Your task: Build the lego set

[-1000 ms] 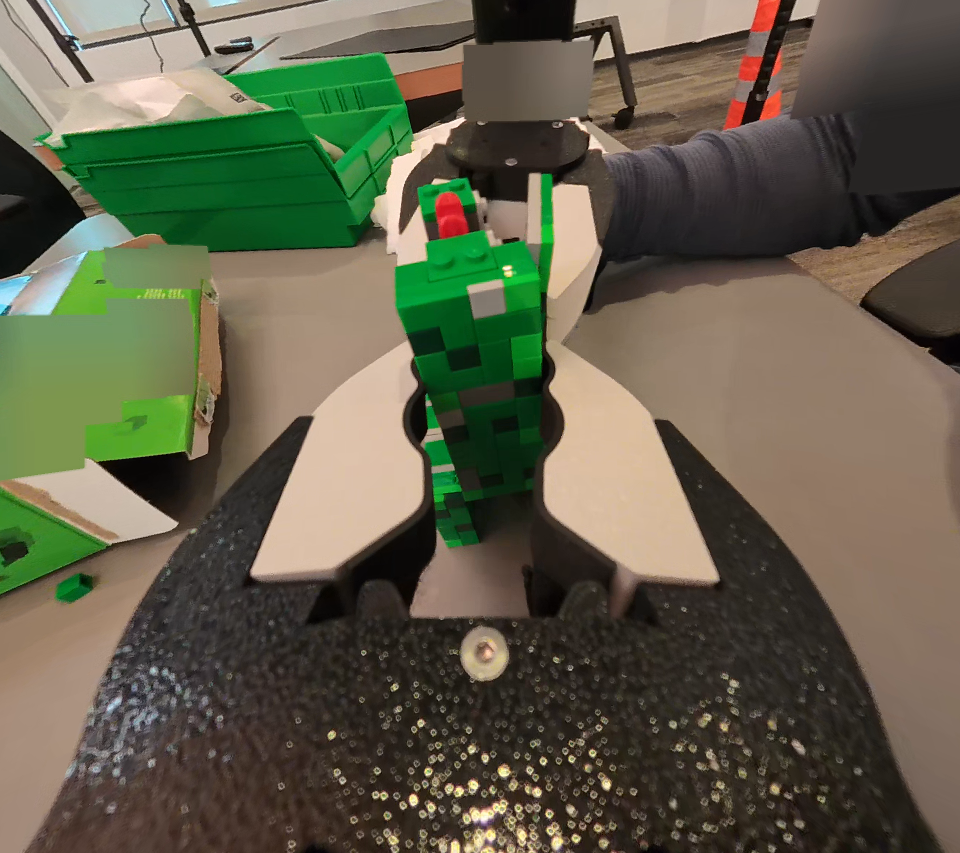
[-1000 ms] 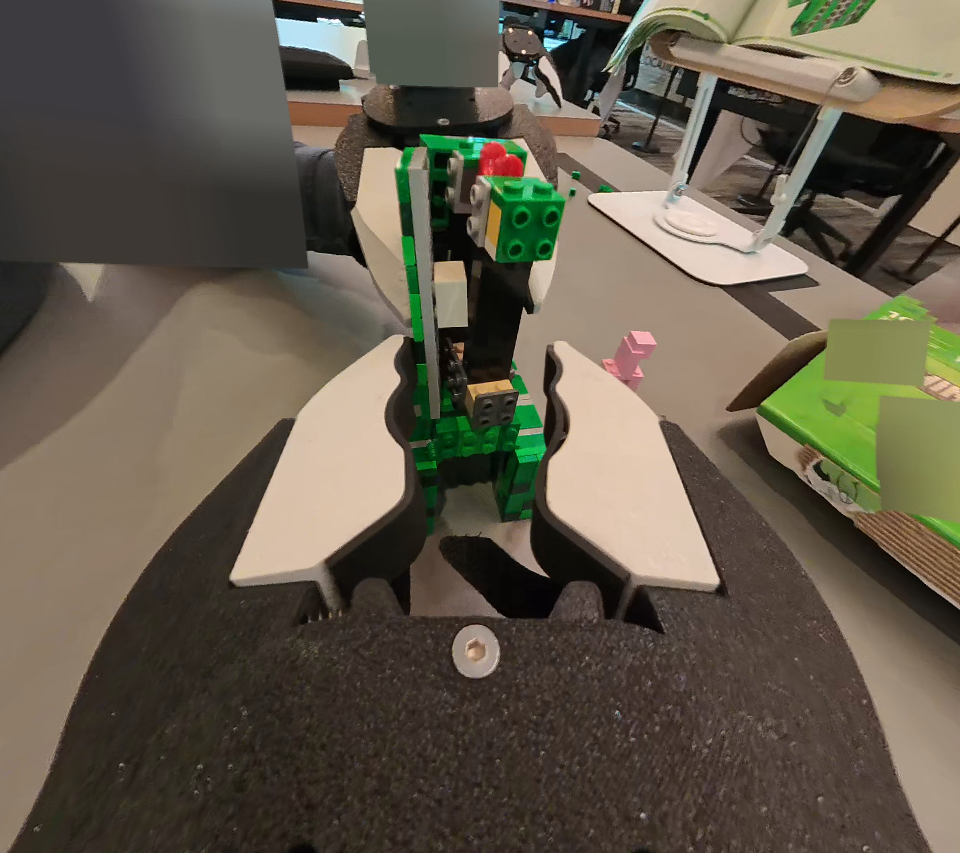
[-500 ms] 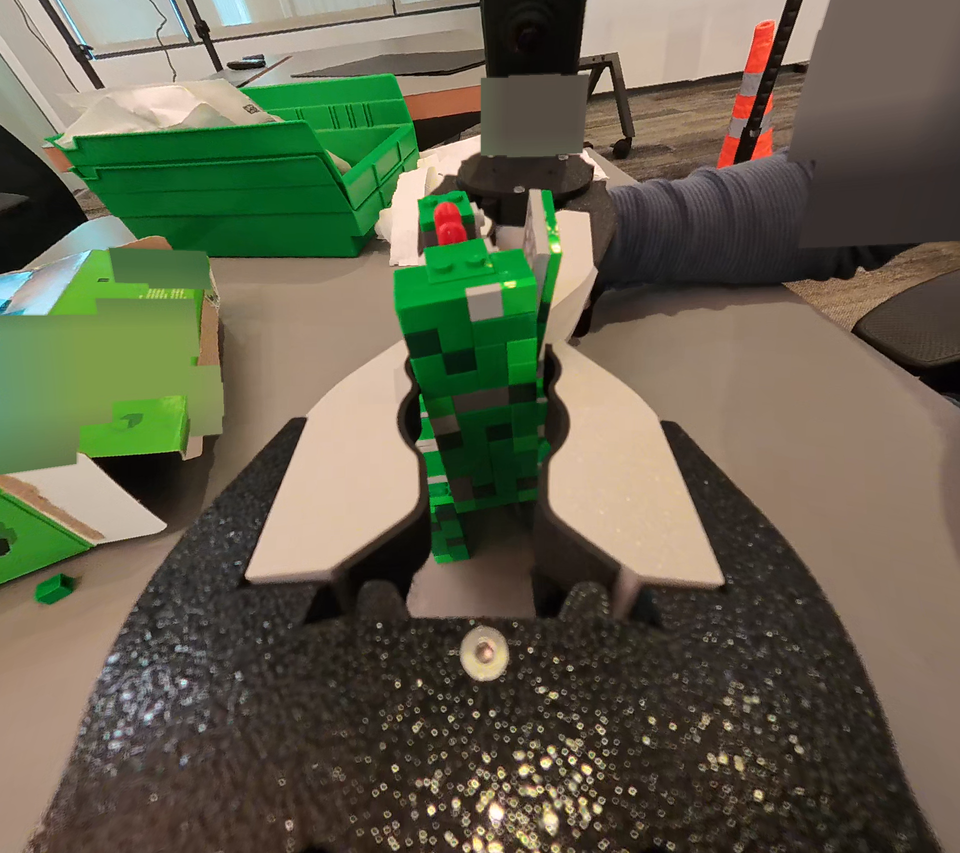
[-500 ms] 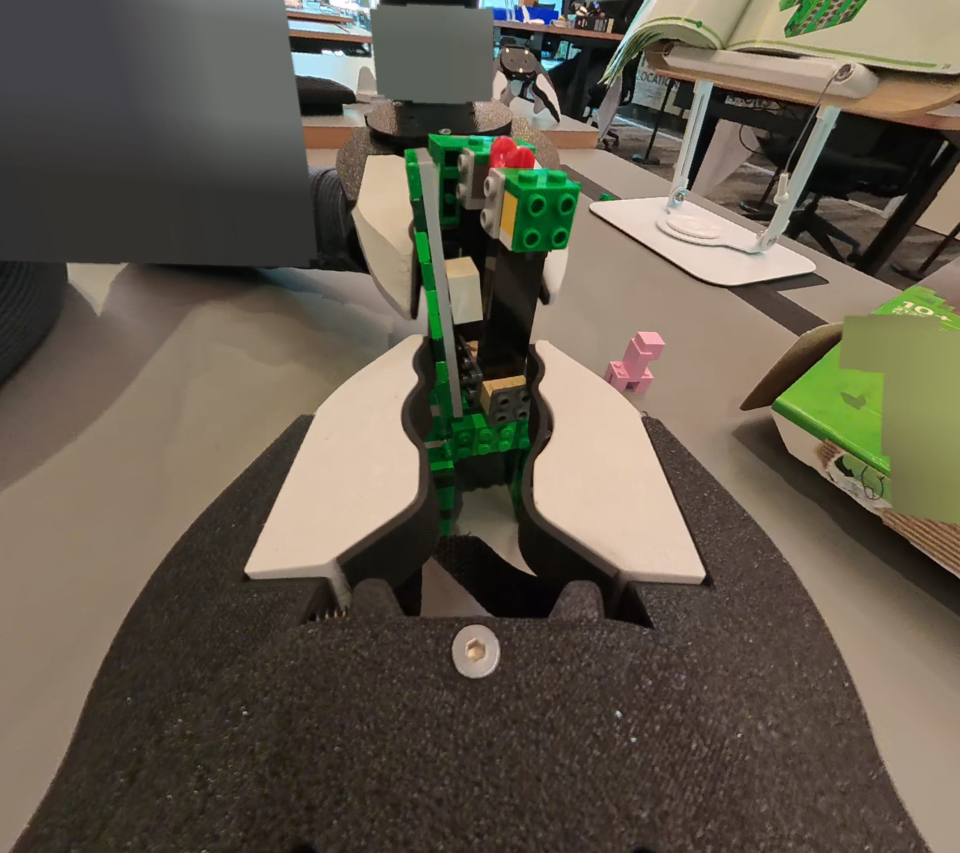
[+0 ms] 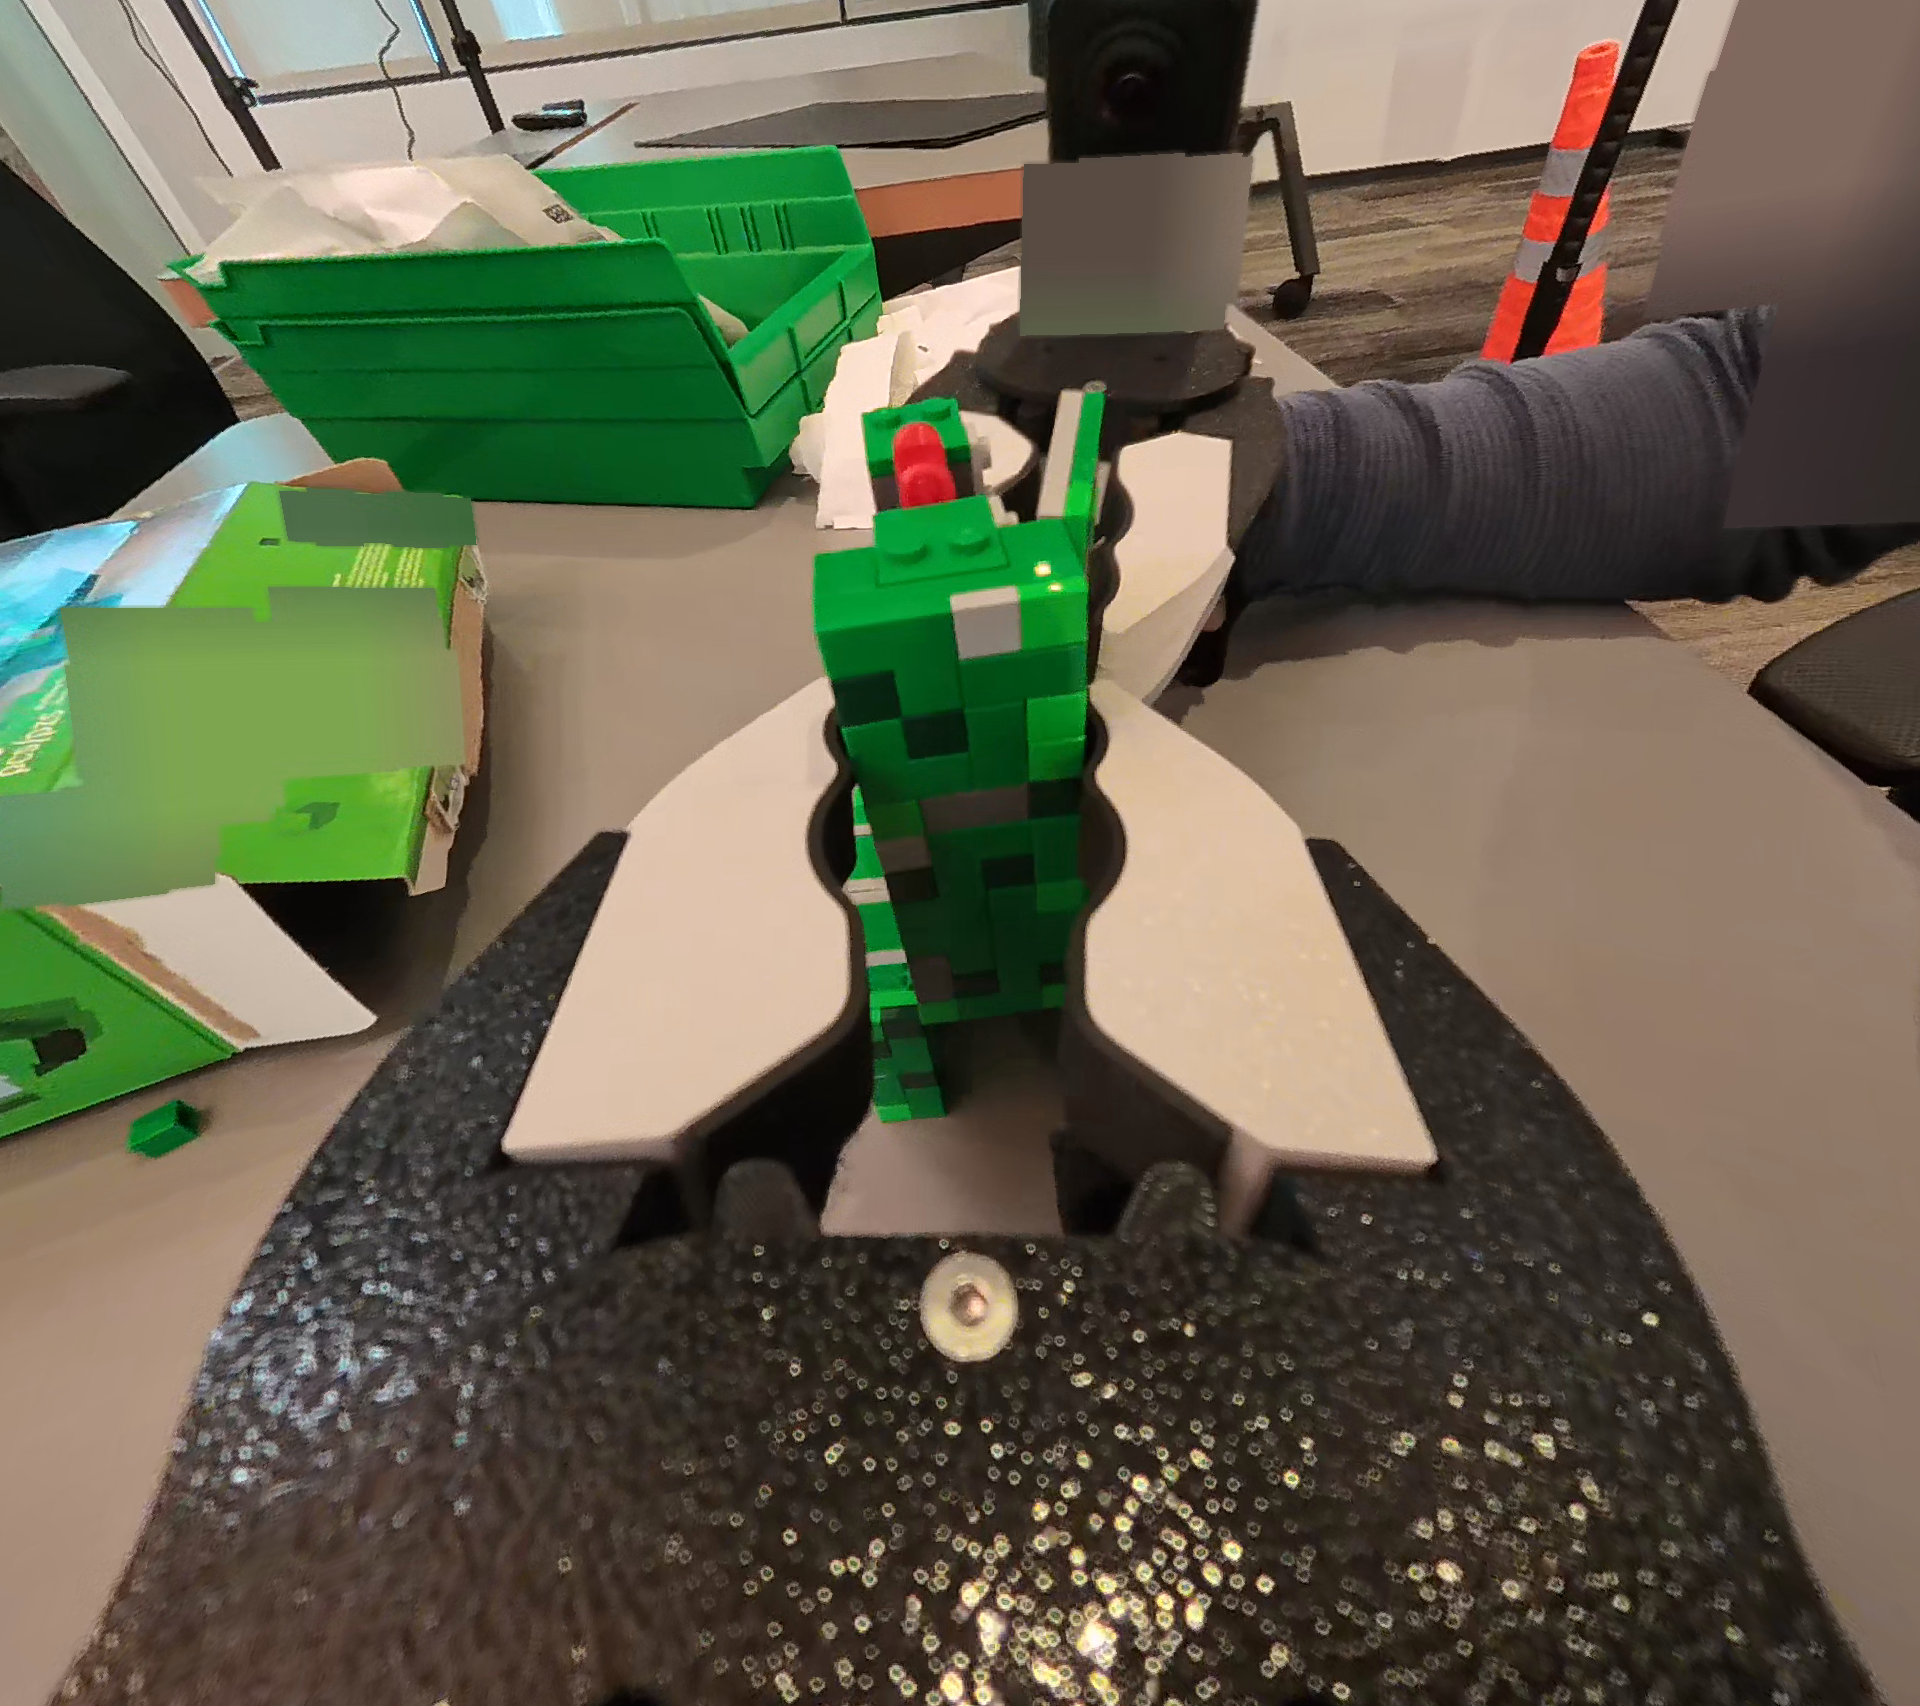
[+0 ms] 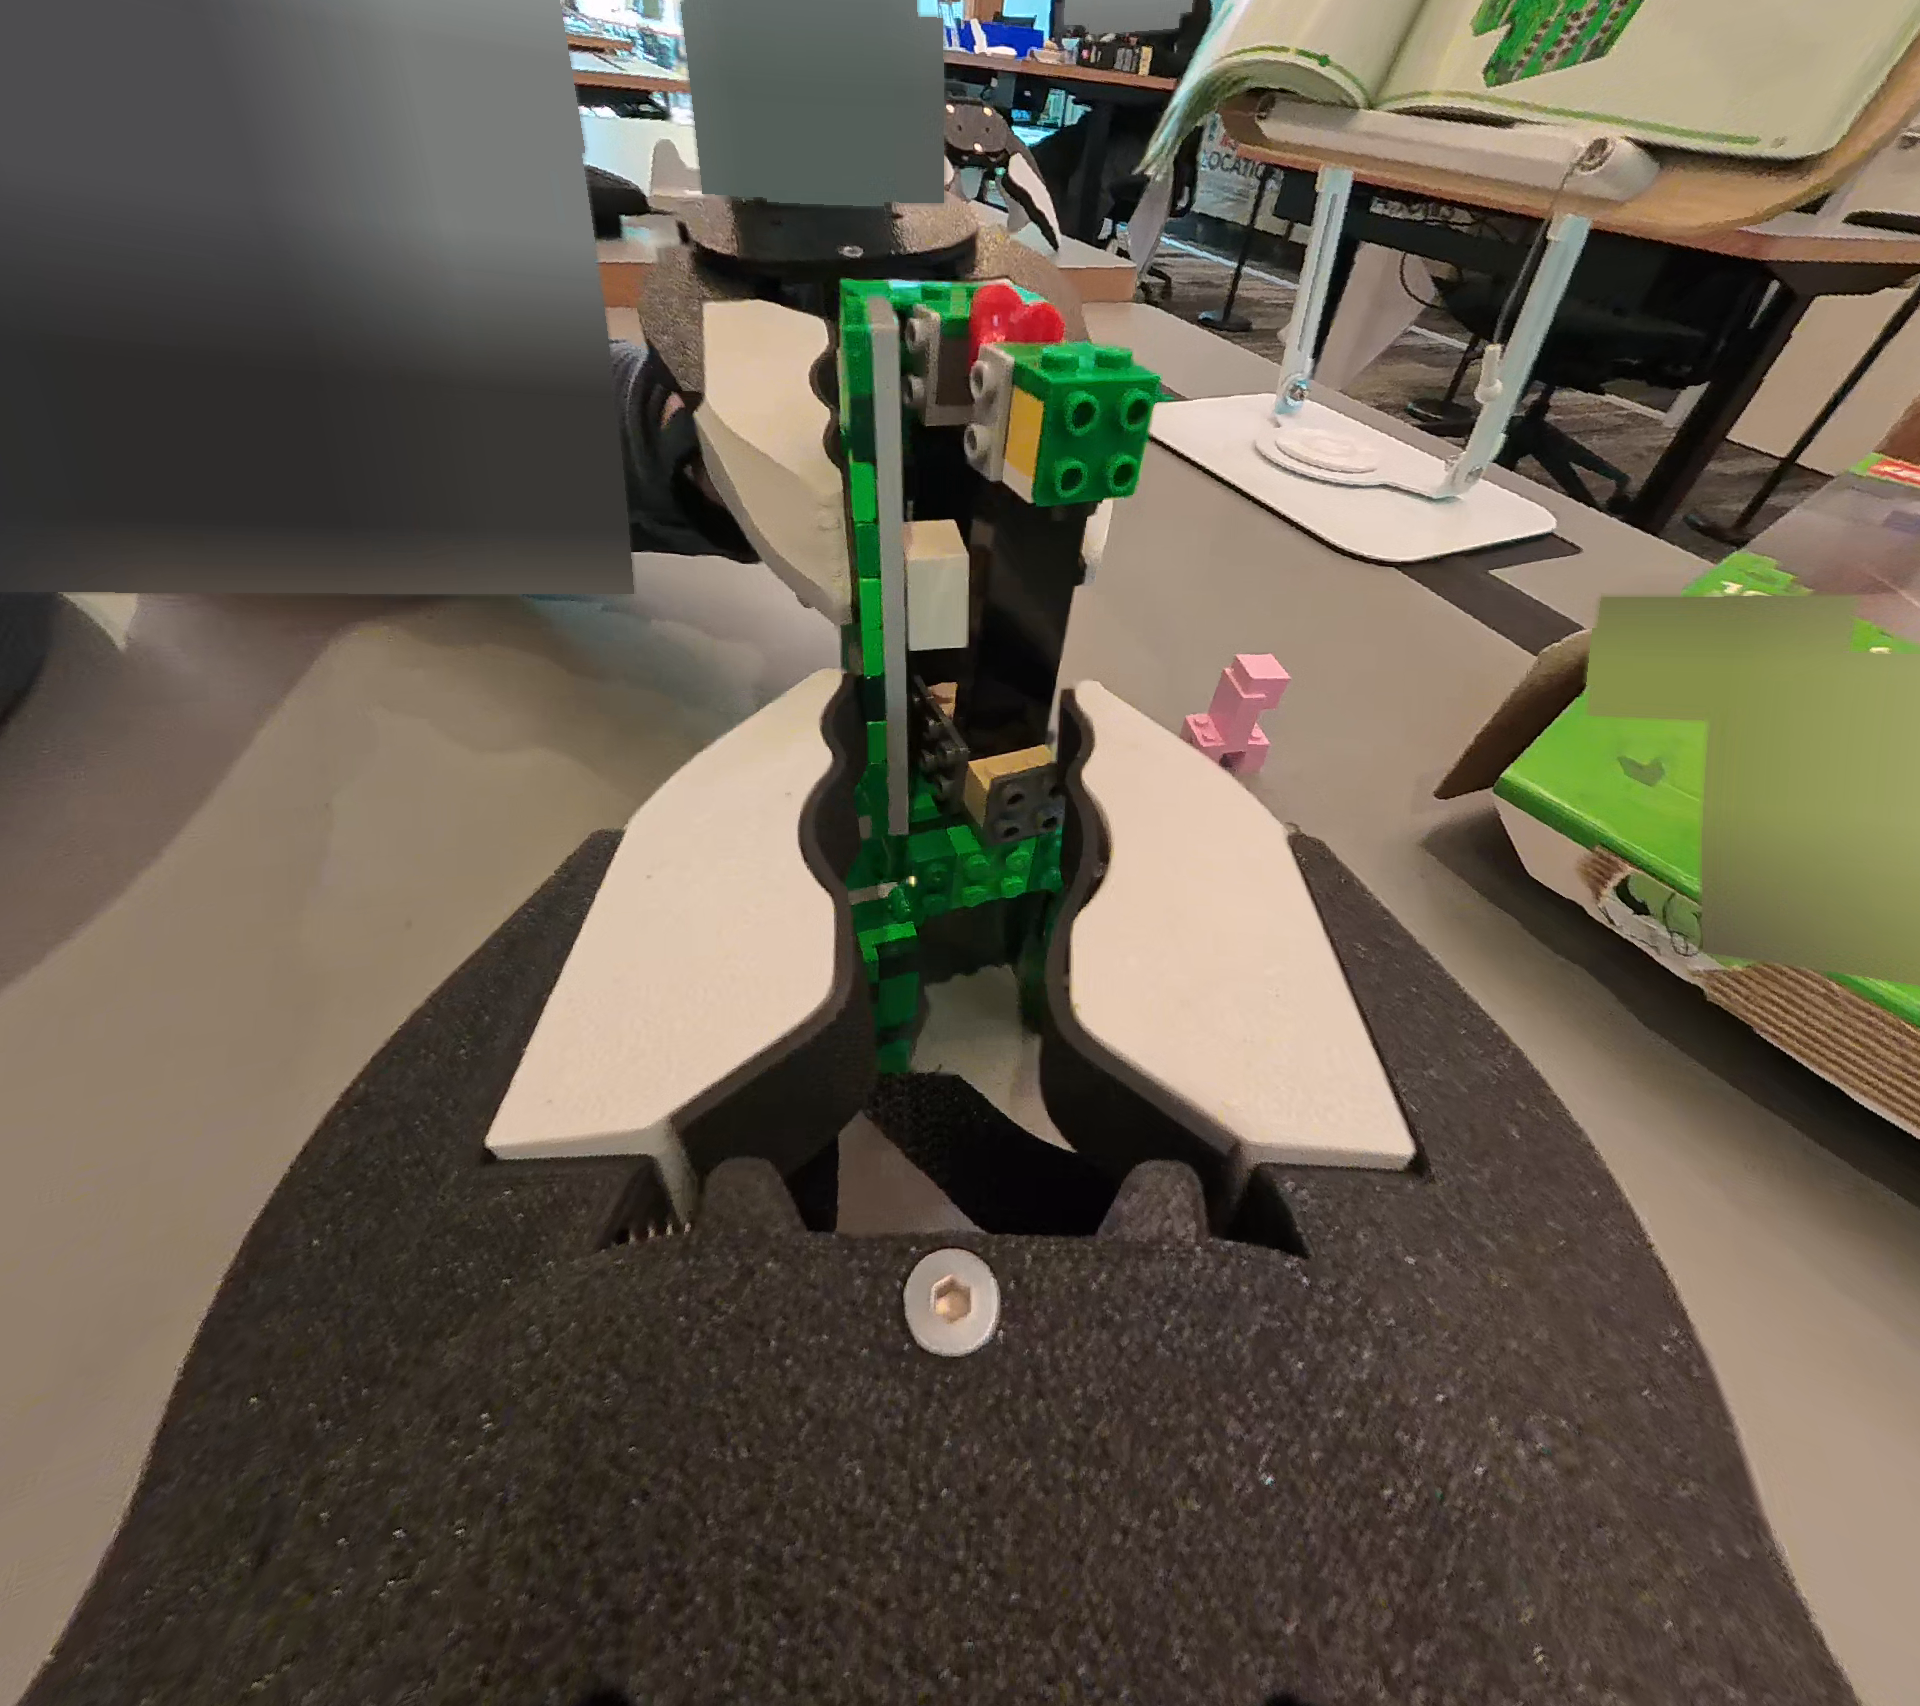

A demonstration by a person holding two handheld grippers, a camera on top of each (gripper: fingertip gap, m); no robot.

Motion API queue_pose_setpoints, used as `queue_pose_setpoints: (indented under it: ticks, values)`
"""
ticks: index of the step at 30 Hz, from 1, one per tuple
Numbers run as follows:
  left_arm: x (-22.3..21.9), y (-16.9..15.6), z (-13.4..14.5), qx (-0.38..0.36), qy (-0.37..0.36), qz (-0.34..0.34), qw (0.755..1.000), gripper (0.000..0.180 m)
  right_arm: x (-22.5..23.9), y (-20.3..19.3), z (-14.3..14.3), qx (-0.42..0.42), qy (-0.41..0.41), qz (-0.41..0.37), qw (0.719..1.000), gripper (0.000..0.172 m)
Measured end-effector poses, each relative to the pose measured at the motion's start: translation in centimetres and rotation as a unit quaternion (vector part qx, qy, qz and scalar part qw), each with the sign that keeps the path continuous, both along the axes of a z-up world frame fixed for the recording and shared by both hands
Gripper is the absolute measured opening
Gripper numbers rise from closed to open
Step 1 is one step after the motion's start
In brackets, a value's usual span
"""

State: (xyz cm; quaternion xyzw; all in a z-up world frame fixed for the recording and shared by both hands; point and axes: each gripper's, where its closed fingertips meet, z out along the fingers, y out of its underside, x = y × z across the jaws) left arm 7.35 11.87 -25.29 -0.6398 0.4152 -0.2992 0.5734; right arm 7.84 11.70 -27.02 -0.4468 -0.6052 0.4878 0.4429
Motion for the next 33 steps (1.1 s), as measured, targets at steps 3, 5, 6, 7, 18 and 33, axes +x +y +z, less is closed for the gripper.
queue_pose_setpoints:
  ticks: [3,5,6,7,18,33]
  values:
    - [0.0,0.0,0.0,0.000,0.002,0.003,1.000,0.039,0.9,0.5,0.1,0.012,-0.007,-0.029,0.999,0.038]
    - [0.0,0.1,0.0,-0.001,0.003,0.007,1.000,0.039,1.2,0.8,0.5,0.009,-0.010,-0.061,0.998,0.041]
    - [-0.1,0.2,0.0,-0.003,0.004,0.009,1.000,0.039,1.4,0.9,0.8,0.005,-0.005,-0.079,0.997,0.041]
    - [0.0,0.2,-0.1,-0.003,0.005,0.011,1.000,0.039,1.7,0.8,1.2,0.001,0.004,-0.096,0.995,0.039]
    - [-0.1,0.1,0.0,-0.011,-0.009,0.006,1.000,0.038,1.9,-0.1,0.0,0.002,-0.027,-0.175,0.984,0.008]
    - [-4.3,-2.4,0.2,0.002,-0.066,0.105,0.992,0.067,3.8,-0.9,2.8,0.075,-0.066,-0.135,0.986,0.050]
